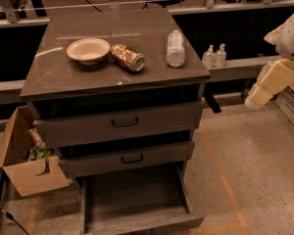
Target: Place blue plastic bottle into bottom drawer
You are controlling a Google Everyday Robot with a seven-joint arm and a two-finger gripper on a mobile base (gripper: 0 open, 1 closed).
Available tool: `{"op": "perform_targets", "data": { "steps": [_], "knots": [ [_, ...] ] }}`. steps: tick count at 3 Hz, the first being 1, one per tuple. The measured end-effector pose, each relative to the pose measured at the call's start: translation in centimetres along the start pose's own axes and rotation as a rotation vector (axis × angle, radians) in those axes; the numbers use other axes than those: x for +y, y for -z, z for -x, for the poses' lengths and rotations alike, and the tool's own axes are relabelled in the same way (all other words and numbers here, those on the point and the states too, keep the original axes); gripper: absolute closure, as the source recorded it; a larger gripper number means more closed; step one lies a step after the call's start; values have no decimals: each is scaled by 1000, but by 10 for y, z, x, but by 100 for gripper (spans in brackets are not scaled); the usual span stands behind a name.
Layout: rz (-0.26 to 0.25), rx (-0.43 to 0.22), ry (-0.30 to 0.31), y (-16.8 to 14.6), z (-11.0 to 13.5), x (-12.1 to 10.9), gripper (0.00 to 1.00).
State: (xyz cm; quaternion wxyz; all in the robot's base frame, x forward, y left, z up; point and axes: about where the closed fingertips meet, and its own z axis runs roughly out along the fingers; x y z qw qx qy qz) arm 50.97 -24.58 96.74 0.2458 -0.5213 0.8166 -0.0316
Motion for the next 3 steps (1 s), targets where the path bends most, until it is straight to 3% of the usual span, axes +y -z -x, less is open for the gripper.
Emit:
{"op": "perform_targets", "data": {
  "steps": [1,2,3],
  "knots": [
    [-112,-161,-110,-25,12,-71,0],
    [-183,-347,-213,-56,40,-130,0],
    [-223,-503,-323,-94,71,-165,0]
  ]
}}
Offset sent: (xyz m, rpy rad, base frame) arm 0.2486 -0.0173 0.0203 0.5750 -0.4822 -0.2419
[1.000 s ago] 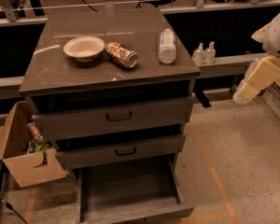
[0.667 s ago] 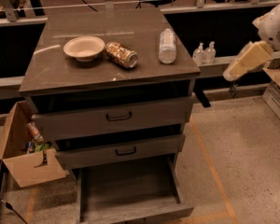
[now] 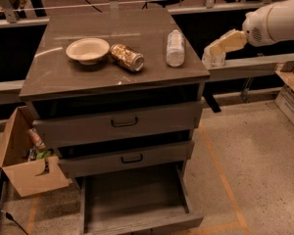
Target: Place blue plastic bottle into bottom drawer
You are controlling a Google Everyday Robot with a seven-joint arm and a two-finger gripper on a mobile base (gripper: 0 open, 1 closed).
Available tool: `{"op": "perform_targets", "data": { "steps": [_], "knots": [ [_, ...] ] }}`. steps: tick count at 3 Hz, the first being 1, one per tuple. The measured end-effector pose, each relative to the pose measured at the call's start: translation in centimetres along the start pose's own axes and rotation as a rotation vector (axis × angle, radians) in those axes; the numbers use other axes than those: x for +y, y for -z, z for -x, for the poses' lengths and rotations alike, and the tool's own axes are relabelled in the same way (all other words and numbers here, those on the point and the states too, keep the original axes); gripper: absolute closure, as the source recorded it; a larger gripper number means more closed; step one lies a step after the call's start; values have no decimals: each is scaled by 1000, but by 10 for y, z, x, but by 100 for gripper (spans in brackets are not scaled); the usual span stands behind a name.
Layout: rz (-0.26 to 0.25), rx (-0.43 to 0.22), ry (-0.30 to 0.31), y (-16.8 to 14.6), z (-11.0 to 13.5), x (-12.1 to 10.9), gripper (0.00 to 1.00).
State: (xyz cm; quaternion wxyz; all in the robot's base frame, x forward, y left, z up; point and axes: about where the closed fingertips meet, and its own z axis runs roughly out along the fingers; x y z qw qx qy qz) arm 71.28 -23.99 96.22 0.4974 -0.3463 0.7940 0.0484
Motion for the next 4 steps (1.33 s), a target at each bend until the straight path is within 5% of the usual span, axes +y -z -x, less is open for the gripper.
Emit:
{"op": "perform_targets", "data": {
  "steps": [2,4],
  "knots": [
    [-35,-25,-165,-56,10,7,0],
    [-66,-26,-166,-58,15,23,0]
  ]
}}
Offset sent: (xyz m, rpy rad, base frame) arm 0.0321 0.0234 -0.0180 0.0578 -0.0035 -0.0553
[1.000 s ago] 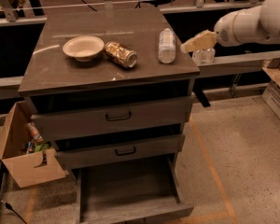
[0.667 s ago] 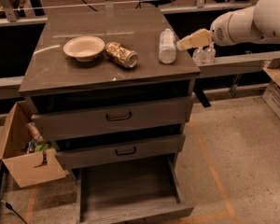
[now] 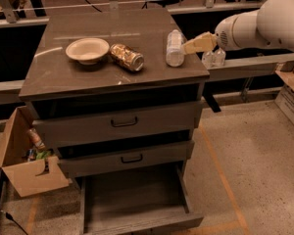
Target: Place blue plastic bottle into bottom drawer
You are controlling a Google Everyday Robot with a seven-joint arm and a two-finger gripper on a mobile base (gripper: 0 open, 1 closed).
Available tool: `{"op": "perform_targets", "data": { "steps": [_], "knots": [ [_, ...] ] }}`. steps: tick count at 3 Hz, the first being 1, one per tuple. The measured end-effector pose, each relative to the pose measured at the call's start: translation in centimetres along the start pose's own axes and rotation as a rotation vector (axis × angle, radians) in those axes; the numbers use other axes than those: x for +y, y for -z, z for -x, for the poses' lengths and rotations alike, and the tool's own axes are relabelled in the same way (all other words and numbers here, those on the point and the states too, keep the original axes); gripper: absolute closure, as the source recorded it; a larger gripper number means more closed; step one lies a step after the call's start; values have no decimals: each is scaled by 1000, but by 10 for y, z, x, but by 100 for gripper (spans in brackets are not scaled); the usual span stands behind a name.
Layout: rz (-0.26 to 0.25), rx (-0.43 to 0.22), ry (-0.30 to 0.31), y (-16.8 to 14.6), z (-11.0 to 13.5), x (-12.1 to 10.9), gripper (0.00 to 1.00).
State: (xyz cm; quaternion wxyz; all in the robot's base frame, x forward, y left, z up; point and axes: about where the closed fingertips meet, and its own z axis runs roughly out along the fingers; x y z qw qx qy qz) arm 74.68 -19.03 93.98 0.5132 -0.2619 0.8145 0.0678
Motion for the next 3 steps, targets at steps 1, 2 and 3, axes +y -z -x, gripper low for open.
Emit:
{"op": "perform_targets", "data": {
  "steps": [1,2,3],
  "knots": [
    [-33,-6,-34,-13,-5,19,0],
    [-33,-6,-34,-13,-5,19,0],
    [-56,-28,-62,-24,-4,25,0]
  ]
}}
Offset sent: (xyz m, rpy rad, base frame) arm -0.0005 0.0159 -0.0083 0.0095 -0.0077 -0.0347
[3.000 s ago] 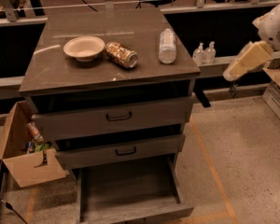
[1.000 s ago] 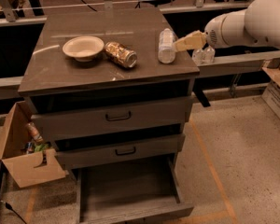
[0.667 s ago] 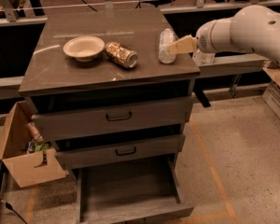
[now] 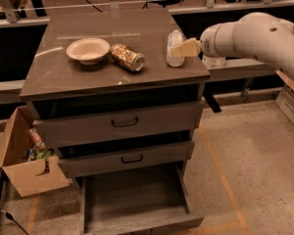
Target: Place blue plastic bottle into bottom drawer
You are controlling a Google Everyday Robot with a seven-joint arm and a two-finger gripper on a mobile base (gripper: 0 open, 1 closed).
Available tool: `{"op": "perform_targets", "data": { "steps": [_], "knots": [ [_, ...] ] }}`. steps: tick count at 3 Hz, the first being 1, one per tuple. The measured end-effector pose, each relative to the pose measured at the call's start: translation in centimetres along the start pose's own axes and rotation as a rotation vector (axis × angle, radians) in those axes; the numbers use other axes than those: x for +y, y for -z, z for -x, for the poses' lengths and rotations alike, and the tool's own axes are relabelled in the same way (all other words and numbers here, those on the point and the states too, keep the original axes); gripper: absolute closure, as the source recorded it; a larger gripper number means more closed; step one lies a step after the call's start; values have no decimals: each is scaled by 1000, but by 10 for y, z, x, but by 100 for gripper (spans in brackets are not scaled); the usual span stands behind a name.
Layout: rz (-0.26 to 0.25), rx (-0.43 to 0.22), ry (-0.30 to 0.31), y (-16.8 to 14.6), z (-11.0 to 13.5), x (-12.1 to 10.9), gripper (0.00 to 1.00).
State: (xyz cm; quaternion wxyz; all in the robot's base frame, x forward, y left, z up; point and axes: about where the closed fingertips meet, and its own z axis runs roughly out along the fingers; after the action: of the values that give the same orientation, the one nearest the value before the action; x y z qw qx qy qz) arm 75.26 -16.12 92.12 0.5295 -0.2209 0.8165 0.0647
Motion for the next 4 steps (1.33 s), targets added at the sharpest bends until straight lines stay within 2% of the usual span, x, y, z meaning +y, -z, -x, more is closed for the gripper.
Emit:
{"op": "perform_targets", "data": {
  "steps": [1,2,4],
  "knots": [
    [-40,-36,-55,-23,1,4,0],
    [-49,-67,-109,-47,2,7,0],
    [-81,-106,-201,-70,2,13,0]
  ]
}}
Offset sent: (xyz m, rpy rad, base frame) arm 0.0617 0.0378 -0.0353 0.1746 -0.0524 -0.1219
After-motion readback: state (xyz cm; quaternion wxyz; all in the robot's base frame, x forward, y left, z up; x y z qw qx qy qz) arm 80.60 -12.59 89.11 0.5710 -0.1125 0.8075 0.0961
